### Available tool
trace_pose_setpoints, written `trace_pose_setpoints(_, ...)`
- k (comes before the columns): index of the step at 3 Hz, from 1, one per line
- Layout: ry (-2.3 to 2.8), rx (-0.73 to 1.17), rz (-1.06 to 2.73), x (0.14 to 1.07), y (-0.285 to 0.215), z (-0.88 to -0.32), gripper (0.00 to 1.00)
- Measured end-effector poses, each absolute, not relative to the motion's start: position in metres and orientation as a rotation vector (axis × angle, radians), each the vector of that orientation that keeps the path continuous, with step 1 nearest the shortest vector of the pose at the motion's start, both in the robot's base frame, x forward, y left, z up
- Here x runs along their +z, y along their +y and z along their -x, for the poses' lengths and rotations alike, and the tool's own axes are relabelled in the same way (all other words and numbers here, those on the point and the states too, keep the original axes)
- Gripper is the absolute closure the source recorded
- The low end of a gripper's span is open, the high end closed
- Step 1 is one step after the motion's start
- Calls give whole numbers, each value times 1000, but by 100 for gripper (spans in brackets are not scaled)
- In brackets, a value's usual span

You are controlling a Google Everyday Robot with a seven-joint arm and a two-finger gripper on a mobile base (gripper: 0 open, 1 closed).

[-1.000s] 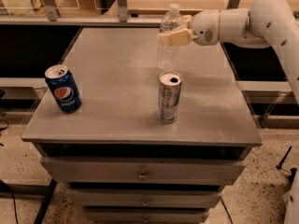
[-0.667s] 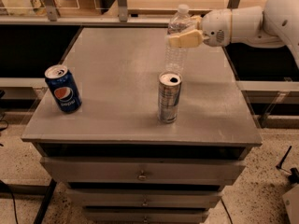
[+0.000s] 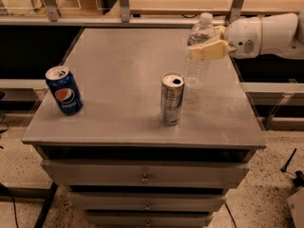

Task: Move water bottle near redbull can

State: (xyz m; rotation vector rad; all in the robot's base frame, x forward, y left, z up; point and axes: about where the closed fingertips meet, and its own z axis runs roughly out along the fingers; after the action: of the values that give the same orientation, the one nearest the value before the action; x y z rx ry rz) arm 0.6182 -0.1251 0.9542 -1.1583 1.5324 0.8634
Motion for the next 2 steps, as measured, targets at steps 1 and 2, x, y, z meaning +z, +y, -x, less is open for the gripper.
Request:
trace_pose_setpoints(1,1553,890,1130,946,-139,-598,87)
trace_pose_setpoints(2,1551,904,1124,943,-148,-580,87)
